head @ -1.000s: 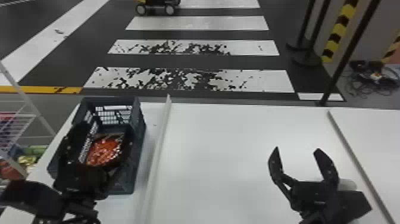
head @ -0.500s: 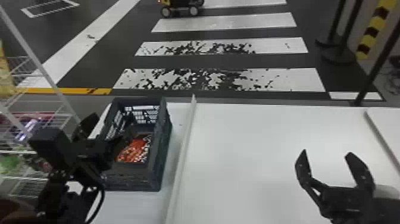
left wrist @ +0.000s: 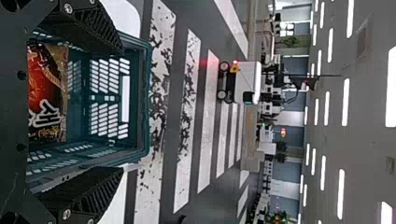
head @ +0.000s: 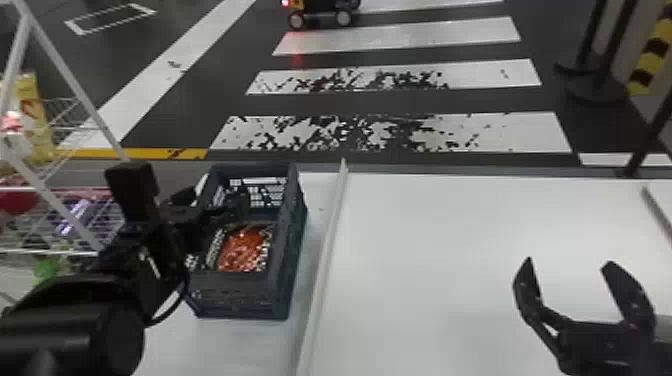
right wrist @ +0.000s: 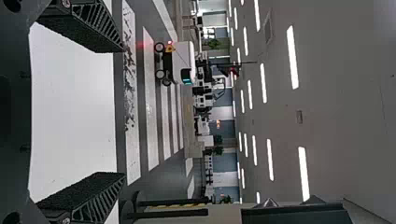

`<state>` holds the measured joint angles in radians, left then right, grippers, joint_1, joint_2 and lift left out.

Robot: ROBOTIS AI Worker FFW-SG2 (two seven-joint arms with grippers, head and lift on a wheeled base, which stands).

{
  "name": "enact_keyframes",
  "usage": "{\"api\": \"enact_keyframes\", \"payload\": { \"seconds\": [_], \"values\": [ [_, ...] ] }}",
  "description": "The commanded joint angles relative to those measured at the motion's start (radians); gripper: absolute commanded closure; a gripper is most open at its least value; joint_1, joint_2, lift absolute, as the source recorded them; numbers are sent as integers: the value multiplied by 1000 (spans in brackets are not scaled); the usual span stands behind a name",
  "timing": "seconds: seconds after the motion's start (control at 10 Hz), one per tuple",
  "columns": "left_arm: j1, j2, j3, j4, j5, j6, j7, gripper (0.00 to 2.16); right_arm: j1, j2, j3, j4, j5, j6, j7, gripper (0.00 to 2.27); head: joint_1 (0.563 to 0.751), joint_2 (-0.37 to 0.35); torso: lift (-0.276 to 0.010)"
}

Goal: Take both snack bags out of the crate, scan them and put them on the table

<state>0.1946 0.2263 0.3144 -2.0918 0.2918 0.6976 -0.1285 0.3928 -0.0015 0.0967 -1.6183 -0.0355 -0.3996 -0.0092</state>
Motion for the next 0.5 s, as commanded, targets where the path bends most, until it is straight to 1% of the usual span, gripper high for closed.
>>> {"api": "enact_keyframes", "payload": {
  "seconds": [0.0, 0.2, 0.3, 0.4],
  "values": [
    [-64, 19, -6, 45, 0, 78, -6, 117, 5, 2, 3, 0, 8, 3, 0, 43, 695, 227, -91],
    [-136, 42, -21, 113, 7, 176, -11, 120, 9, 2, 8, -3, 17, 6, 0, 43, 695, 232, -91],
    [-175, 53, -34, 136, 7, 259, -16, 120, 12, 2, 9, -6, 19, 9, 0, 43, 695, 235, -91],
    [-193, 59, -44, 160, 6, 277, -16, 124, 12, 2, 9, -6, 22, 15, 0, 43, 695, 236, -91]
  ]
}}
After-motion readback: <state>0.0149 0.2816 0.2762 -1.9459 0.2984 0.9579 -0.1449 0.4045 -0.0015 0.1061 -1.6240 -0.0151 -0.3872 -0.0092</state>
